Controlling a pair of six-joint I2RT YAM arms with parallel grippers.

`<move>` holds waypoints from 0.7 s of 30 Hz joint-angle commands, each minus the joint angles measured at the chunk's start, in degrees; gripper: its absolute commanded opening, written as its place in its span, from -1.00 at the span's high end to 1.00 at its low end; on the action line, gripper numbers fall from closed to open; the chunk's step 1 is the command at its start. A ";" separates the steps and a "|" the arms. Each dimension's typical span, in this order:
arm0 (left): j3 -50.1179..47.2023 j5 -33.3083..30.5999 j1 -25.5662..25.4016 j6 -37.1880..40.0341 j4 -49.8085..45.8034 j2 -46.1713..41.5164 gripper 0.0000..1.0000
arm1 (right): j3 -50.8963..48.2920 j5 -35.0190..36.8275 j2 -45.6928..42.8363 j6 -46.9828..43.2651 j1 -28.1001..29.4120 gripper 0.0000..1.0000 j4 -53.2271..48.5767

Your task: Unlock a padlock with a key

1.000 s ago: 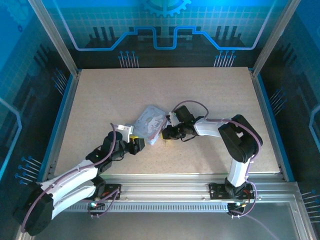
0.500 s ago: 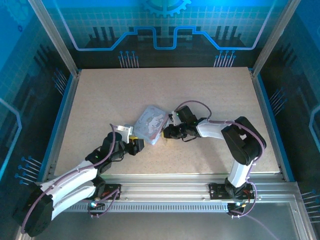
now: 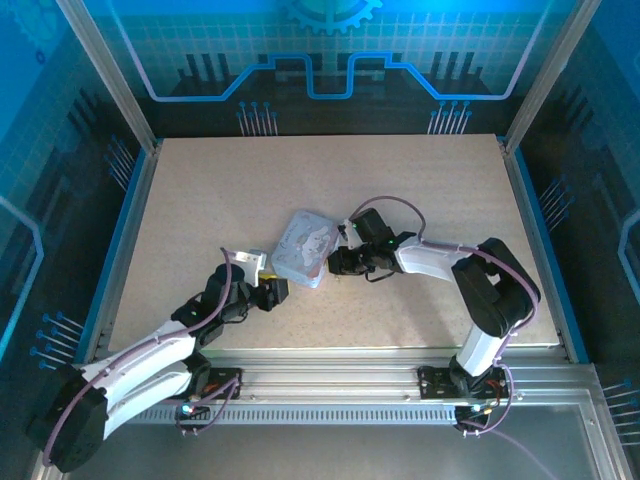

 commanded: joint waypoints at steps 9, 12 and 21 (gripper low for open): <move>-0.51 2.42 0.36 0.11 2.08 -0.18 0.13 | 0.11 -1.60 2.75 1.72 0.26 0.58 2.61; -2.21 2.51 -1.02 -2.33 7.57 1.59 0.22 | 0.30 -1.20 2.58 6.30 0.28 0.56 2.18; -2.68 -7.86 -13.07 -9.53 25.68 15.17 0.21 | -0.52 7.03 1.13 27.70 4.84 0.56 1.04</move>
